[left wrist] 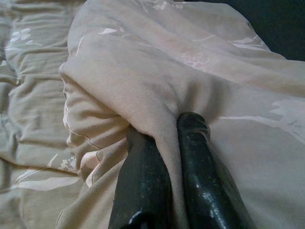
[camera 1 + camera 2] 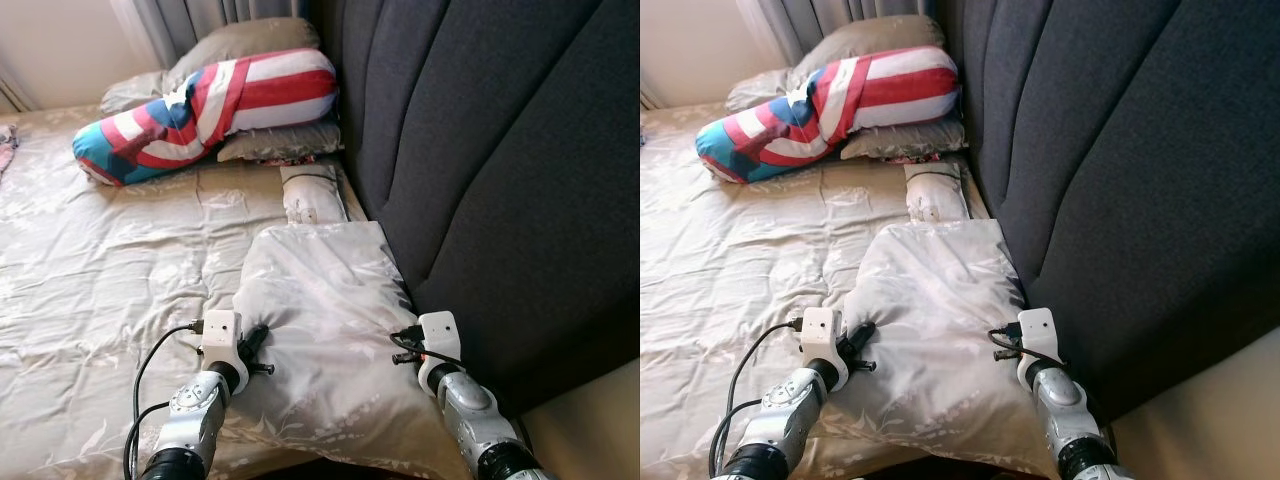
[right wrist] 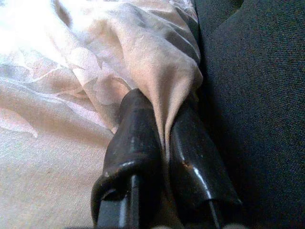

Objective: Clean up the room

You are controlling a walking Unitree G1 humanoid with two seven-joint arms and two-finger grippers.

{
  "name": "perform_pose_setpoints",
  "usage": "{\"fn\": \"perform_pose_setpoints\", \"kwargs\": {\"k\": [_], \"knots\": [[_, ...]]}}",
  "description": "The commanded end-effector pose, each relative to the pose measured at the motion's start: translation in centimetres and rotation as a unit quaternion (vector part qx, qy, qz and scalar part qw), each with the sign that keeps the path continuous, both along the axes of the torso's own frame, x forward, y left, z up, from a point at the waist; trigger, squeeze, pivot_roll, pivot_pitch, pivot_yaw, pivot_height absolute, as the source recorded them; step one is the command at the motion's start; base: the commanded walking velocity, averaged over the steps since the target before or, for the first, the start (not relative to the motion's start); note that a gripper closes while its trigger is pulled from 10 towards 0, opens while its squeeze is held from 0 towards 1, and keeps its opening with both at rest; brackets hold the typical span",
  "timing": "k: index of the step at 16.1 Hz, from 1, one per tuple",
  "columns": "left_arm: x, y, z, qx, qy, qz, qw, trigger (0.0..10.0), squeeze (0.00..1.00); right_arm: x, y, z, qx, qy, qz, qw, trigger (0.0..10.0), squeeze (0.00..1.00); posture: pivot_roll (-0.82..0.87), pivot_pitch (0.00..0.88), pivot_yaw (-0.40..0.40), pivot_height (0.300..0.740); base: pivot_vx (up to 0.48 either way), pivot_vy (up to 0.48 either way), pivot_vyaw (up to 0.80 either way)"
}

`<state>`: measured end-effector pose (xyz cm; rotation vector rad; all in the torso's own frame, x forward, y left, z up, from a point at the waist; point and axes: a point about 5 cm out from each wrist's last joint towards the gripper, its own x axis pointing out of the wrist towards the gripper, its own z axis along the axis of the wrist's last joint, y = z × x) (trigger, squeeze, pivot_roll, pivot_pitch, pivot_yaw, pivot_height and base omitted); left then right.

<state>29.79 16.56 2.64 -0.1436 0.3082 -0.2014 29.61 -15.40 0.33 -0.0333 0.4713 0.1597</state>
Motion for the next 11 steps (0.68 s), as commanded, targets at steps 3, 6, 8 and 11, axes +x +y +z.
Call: {"fn": "perform_pose_setpoints", "kwargs": {"k": [3, 6, 8, 11], "knots": [[1.21, 1.07, 2.25, 0.008, -0.052, 0.023, 0.998, 10.0, 0.00, 1.14, -1.14, 1.41, -0.027, -0.035, -0.014, 0.999, 10.0, 0.00, -0.05, 0.119, -0.023, 0.740, 0.081, -0.086, 0.00], [1.16, 1.11, 2.17, 0.010, -0.051, 0.023, 0.998, 10.0, 0.00, 1.21, -1.03, 1.45, -0.029, -0.035, -0.011, 0.999, 10.0, 0.00, -0.05, 0.120, -0.023, 0.740, 0.251, -0.260, 0.00], [1.12, 1.18, 2.15, 0.010, -0.051, 0.025, 0.998, 10.0, 0.00, 1.23, -0.94, 1.46, -0.031, -0.035, -0.009, 0.999, 10.0, 0.00, -0.05, 0.122, -0.024, 0.740, 0.292, -0.309, 0.00], [1.10, 1.24, 2.15, 0.010, -0.051, 0.027, 0.998, 10.0, 0.00, 1.33, -0.89, 1.53, -0.032, -0.035, -0.011, 0.999, 10.0, 0.00, -0.05, 0.124, -0.024, 0.740, 0.309, -0.301, 0.00]]}}
